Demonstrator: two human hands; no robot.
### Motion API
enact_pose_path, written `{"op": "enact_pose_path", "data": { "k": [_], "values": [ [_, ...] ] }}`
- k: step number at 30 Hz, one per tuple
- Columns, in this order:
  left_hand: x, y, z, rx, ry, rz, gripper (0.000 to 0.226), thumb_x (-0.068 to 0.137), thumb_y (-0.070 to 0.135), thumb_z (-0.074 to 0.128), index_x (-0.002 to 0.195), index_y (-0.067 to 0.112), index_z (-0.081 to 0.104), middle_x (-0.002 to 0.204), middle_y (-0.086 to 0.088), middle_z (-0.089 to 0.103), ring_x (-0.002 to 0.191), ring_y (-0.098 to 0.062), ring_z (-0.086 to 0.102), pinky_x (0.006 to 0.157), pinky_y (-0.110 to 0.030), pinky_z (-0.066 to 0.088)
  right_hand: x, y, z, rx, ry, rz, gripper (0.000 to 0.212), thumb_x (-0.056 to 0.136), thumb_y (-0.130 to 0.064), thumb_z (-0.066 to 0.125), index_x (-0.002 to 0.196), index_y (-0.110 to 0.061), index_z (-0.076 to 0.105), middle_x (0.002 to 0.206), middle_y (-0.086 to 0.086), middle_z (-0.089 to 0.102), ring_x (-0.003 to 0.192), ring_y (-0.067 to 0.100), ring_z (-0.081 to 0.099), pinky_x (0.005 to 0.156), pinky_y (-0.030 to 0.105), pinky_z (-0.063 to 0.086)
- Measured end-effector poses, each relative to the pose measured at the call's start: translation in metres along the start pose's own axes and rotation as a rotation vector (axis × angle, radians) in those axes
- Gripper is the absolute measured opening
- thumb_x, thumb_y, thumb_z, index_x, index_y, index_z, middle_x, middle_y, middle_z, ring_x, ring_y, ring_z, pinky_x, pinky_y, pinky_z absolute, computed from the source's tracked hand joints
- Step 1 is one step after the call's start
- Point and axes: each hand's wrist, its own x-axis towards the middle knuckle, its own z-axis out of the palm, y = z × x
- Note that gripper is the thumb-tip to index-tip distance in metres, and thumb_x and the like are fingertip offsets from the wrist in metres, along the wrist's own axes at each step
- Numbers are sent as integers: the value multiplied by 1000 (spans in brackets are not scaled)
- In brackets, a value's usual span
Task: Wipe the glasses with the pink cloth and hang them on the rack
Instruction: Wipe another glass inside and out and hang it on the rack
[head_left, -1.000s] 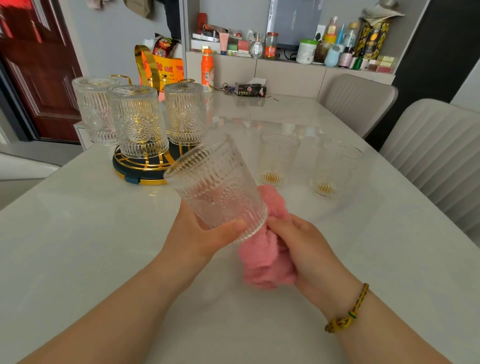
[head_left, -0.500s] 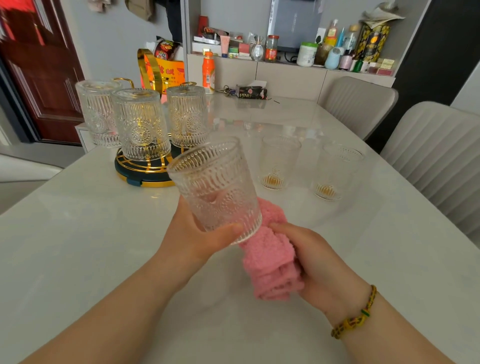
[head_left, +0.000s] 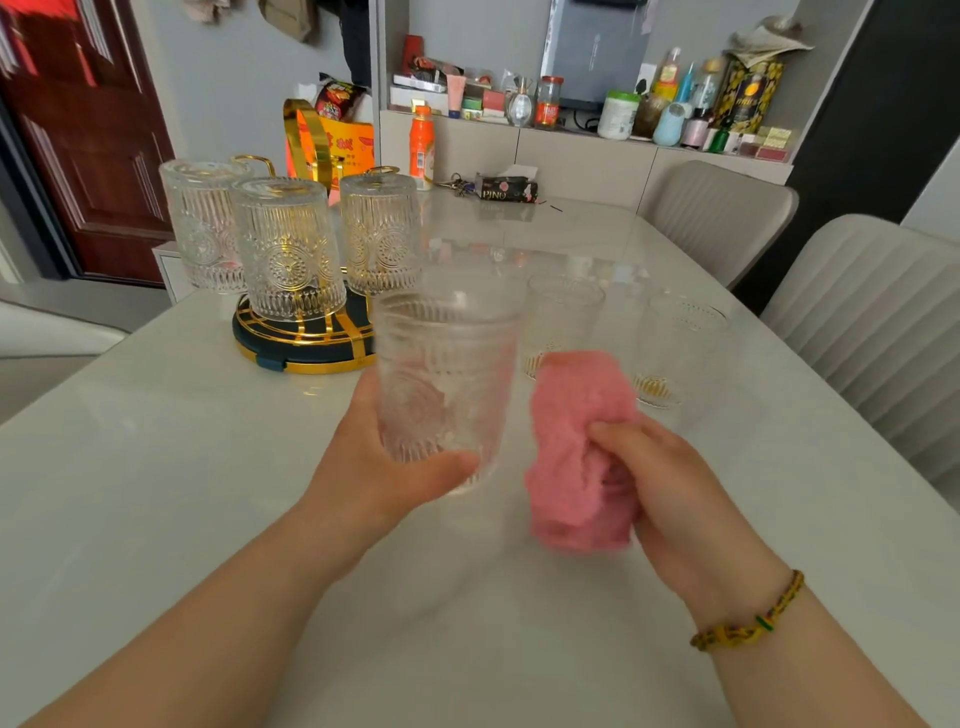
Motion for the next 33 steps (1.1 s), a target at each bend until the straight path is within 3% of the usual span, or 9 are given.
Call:
{"op": "enact_pose_path", "data": {
  "k": [4, 9, 12, 17, 20, 23, 26, 29, 33],
  "values": [
    [-9, 4, 6, 200, -198, -49, 79, 27, 43, 74, 99, 45, 41, 93, 29, 54, 81, 28, 49, 61, 3, 39, 4, -4, -8, 168, 68, -148, 27, 84, 8, 45, 86, -16, 56, 76, -1, 61, 59, 3, 61, 55, 16, 49],
    [-11, 2, 8, 238, -363, -58, 73, 30, 49, 70, 97, 51, 42, 91, 49, 49, 89, 28, 47, 63, 3, 40, 5, -2, -7, 119, 46, -299, 23, 73, 5, 57, 82, -17, 56, 60, -9, 59, 54, 10, 52, 46, 27, 41],
    [-8, 2, 4, 226, -332, -42, 73, 29, 48, 71, 97, 50, 43, 88, 51, 50, 86, 27, 49, 62, 3, 40, 7, 2, -9, 107, -28, -327, 13, 67, -14, 53, 78, -13, 58, 67, -1, 58, 65, 16, 50, 59, 33, 39],
    [-6, 2, -3, 281, -328, -7, 74, 27, 50, 70, 97, 52, 44, 96, 37, 56, 92, 23, 49, 66, 1, 41, 6, -5, -10, 96, -116, -266, 51, 60, -71, 57, 61, -21, 65, 72, -8, 69, 76, 11, 62, 64, 26, 51],
    [-10, 1, 0, 367, -373, 32, 74, 29, 51, 68, 99, 56, 42, 108, 29, 50, 99, 21, 44, 71, 4, 36, 2, -4, -3, -46, -17, -223, 33, 66, -45, 70, 83, -22, 53, 70, -11, 64, 59, 5, 57, 51, 17, 47],
    [-14, -1, 2, 400, -391, 68, 77, 32, 51, 68, 103, 57, 41, 109, 29, 47, 103, 18, 43, 76, 4, 34, 1, 1, -1, -170, -133, -136, 41, 74, -20, 66, 108, -30, 47, 96, -11, 56, 68, 15, 60, 70, 24, 54],
    [-16, -3, 5, 380, -393, 76, 81, 32, 53, 70, 108, 55, 40, 110, 28, 48, 105, 16, 44, 77, 3, 35, 0, -1, 0, -265, -123, -199, 21, 77, -3, 65, 85, -21, 60, 81, 2, 61, 70, 15, 58, 70, 29, 52],
    [-14, 0, 10, 211, -332, 3, 86, 26, 48, 75, 107, 51, 44, 111, 23, 52, 97, 14, 54, 71, -2, 43, 3, 0, -3, -286, 7, -336, 22, 74, -1, 67, 70, -22, 59, 68, -4, 58, 63, 6, 54, 62, 22, 48],
    [-12, 5, 15, -240, -360, -345, 94, 22, 70, 78, 106, 33, 57, 101, 7, 67, 85, -8, 69, 62, -23, 55, -4, 0, 0, -369, 78, -594, 19, 66, -17, 71, 70, -30, 58, 70, -17, 65, 69, -4, 58, 61, 6, 43]
  ]
}}
